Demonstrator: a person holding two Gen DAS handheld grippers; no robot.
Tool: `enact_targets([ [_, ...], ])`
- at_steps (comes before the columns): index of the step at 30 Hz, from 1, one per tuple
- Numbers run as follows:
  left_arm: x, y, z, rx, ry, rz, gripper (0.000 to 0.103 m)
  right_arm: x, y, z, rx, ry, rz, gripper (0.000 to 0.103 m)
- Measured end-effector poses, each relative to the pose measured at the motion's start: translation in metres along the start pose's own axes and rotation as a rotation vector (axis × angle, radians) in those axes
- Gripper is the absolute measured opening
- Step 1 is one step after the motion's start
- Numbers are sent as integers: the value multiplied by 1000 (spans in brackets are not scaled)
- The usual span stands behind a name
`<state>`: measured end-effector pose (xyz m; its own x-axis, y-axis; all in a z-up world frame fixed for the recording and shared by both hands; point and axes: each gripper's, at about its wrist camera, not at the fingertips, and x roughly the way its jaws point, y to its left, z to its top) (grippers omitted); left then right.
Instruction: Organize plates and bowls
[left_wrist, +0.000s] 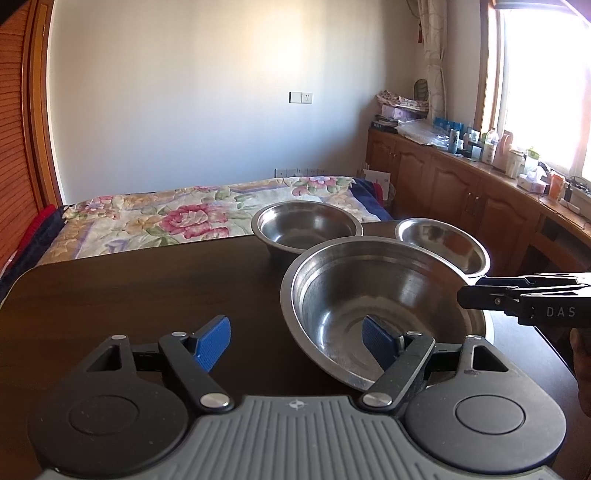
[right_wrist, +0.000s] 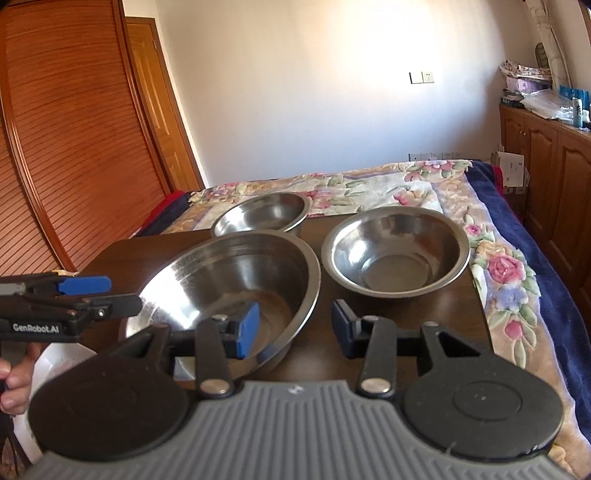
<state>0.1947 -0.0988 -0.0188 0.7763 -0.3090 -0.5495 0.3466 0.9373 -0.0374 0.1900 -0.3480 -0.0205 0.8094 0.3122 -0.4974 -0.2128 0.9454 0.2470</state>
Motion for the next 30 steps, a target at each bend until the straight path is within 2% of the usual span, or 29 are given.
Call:
enact_targets([
  [16,24,3,1,-24,52,-30,56,14,-1,1,9,39,14,45],
  [18,26,4,1,-24,59,-33,52,16,0,2,6,41,15,42],
  [22,29,3,1,-22,75,-39,41,17,2,1,3,48,21,29],
  [27,36,4,2,-23,99,-56,27,18,2,0,10,60,40,25],
  [30,36,5,2,-30,108,-58,25,17,2,0,27,68,56,24],
])
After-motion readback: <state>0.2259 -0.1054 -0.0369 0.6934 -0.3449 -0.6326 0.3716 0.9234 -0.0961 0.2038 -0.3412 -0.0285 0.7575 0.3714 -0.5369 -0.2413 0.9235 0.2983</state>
